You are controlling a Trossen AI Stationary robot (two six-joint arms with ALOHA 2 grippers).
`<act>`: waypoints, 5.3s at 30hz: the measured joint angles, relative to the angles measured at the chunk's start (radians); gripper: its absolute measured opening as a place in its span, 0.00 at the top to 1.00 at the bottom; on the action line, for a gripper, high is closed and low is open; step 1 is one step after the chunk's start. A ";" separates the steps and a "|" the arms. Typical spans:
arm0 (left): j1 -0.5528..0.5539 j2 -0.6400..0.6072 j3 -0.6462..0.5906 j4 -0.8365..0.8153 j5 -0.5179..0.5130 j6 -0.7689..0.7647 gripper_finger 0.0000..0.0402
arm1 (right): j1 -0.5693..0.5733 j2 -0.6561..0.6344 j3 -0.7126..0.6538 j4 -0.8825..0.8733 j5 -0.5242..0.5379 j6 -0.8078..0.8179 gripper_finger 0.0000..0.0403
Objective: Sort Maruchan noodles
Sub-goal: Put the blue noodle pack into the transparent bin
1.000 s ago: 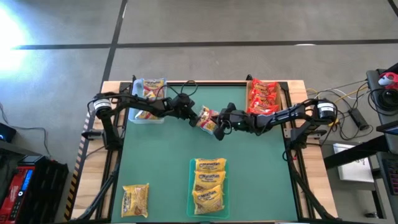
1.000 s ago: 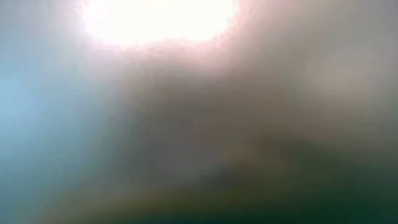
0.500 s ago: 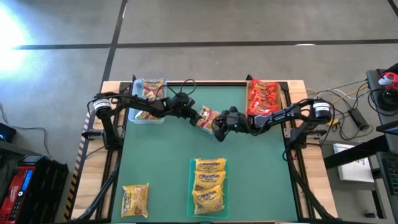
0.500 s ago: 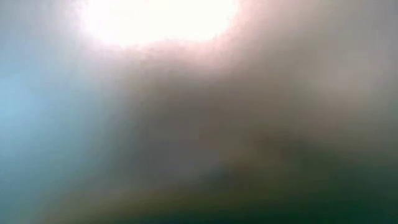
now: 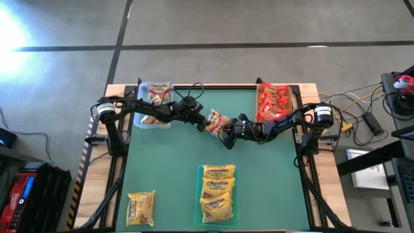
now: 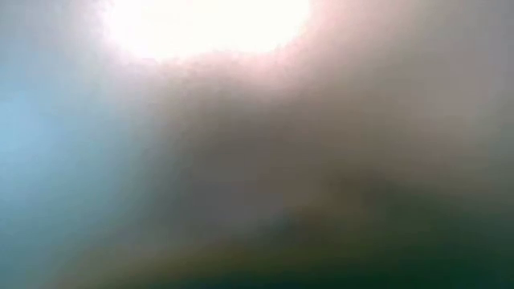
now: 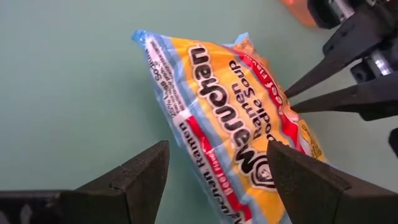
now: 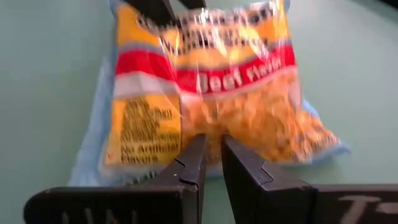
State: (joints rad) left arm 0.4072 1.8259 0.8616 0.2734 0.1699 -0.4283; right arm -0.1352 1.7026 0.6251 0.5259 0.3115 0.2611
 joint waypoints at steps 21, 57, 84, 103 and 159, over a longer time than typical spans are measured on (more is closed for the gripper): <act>0.023 -0.001 0.000 0.068 -0.004 -0.030 0.37 | 0.045 -0.109 -0.058 0.079 0.047 -0.070 0.89; 0.053 0.039 -0.006 0.051 -0.028 -0.090 0.37 | 0.013 0.318 -0.060 0.598 0.055 -0.070 0.89; 0.045 0.139 -0.006 0.336 0.239 -0.284 0.40 | 0.012 0.317 -0.060 0.608 0.055 -0.133 0.89; 0.047 0.132 -0.006 0.373 0.243 -0.304 0.78 | 0.029 -0.120 -0.165 0.097 0.052 -0.147 0.89; 0.174 -0.518 0.123 -1.115 -0.397 0.080 0.76 | 0.048 -0.255 -0.281 0.068 0.055 -0.094 0.89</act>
State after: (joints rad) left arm 0.5808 1.3079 0.9848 -0.8419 -0.2268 -0.3483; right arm -0.0872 1.4475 0.3443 0.5935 0.3668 0.1674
